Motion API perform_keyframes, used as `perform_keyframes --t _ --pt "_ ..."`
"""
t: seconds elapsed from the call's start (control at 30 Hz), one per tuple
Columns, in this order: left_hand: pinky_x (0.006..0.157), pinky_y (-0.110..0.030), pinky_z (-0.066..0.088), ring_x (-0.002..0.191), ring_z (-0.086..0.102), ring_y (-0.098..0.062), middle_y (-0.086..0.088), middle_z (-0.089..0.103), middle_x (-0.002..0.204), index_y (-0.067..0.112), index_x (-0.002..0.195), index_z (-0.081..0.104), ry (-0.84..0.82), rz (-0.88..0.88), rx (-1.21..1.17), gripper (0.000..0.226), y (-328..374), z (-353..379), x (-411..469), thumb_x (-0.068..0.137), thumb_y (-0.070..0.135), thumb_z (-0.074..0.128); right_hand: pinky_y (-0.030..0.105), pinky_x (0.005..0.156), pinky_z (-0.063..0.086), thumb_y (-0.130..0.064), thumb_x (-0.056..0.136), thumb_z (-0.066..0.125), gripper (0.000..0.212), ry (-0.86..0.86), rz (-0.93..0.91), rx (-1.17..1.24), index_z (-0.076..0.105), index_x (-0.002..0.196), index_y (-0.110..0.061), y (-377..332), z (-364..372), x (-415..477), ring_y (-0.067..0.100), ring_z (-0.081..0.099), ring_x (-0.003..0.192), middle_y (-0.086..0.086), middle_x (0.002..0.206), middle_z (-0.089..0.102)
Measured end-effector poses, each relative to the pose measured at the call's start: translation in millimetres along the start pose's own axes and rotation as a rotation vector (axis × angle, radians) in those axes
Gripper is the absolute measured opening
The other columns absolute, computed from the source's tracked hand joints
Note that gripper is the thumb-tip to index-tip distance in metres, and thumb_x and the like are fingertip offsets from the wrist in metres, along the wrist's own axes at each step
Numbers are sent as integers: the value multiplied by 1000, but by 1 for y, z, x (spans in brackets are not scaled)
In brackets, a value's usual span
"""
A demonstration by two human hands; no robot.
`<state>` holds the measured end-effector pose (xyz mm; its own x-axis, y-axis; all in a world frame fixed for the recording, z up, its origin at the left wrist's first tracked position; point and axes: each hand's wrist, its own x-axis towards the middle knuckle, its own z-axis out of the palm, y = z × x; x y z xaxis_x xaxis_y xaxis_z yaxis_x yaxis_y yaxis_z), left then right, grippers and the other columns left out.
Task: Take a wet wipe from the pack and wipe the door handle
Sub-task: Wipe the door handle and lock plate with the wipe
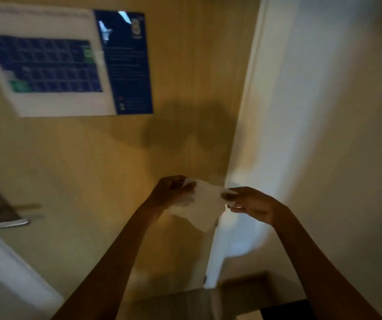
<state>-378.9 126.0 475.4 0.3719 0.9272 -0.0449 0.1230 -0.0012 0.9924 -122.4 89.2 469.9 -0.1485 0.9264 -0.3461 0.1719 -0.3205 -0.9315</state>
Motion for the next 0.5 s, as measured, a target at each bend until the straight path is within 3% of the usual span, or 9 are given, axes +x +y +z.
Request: perform_keyframes --t 0.13,0.23,0.3,0.4,0.5 --pt "70 -33 59 81 73 -23 -11 76 95 8 103 72 202 -40 -103 23 -13 -70 -37 85 22 72 40 100 48 -28 87 63 28 -101 -124 142 62 113 -16 -27 78 41 25 63 109 9 119 66" --pt "83 -43 53 92 71 -29 -12 75 105 21 104 74 343 -62 -133 22 -25 -116 -65 84 29 73 45 101 46 -27 92 54 41 -189 -145 190 52 127 -6 -44 139 63 31 60 114 15 126 61" --pt "81 -44 50 92 68 -33 -14 74 107 22 102 74 412 -63 -158 22 -31 -145 -79 83 32 74 43 96 50 -28 89 57 46 -245 -164 188 51 130 -7 -52 175 73 31 62 113 13 125 63" --pt "79 -36 58 89 73 -26 -14 75 105 15 106 73 478 -47 -199 23 -37 -187 -98 86 27 70 44 93 53 -13 84 66 45 -339 -210 119 54 128 -17 -58 220 84 27 64 111 9 122 66" --pt "75 -34 61 87 74 -25 -14 75 104 15 109 72 497 -55 -207 27 -45 -232 -115 85 27 72 47 96 51 -13 78 76 59 -299 -216 -10 52 130 -22 -65 262 94 25 65 108 8 119 68"
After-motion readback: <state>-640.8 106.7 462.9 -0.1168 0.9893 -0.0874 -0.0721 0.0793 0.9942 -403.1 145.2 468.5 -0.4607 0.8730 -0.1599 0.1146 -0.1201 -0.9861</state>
